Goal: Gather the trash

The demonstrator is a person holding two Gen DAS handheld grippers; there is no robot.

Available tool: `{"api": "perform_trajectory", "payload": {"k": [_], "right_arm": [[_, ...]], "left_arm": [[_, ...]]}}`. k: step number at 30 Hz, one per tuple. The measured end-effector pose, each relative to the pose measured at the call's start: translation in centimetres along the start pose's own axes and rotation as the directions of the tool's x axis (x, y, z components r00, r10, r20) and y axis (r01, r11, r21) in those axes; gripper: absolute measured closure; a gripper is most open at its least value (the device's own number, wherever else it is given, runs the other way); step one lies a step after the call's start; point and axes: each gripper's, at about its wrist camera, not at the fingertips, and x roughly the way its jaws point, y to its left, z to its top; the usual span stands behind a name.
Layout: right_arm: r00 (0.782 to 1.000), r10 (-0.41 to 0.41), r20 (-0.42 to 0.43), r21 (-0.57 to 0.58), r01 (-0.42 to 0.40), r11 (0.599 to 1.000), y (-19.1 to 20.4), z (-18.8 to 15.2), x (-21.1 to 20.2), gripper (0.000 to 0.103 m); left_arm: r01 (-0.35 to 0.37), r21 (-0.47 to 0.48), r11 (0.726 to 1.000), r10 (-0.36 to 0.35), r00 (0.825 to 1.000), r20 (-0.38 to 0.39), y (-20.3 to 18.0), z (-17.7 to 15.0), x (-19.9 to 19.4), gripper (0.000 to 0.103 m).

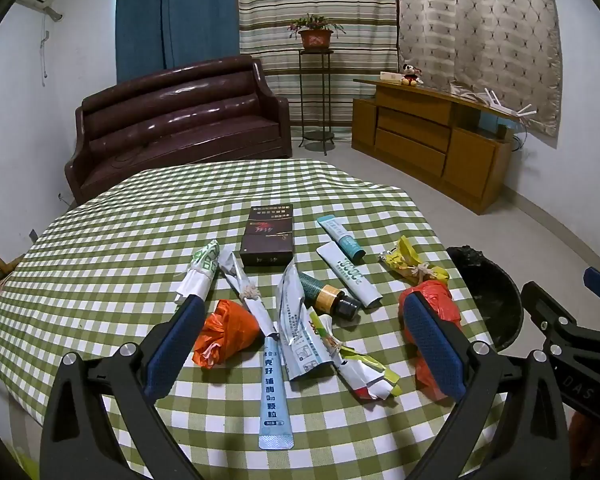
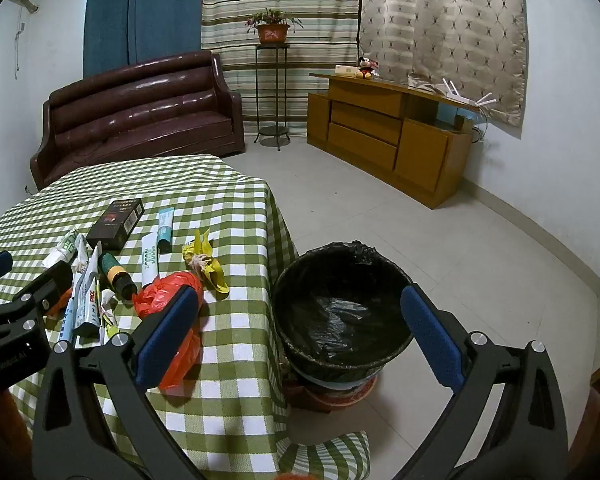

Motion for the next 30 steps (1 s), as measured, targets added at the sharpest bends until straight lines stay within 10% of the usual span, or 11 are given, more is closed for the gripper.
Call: {"api": "perform_trajectory", "payload": {"k": [30], "right_arm": [[1.000,0.000,-0.003,0.000,0.000,1.000,-0.01,-0.05,0.04,0.004]], "left_arm": [[-0.002,0.004,1.000,0.002,1.000,0.000,0.00,-0.02,-0.01,0.006]]}}
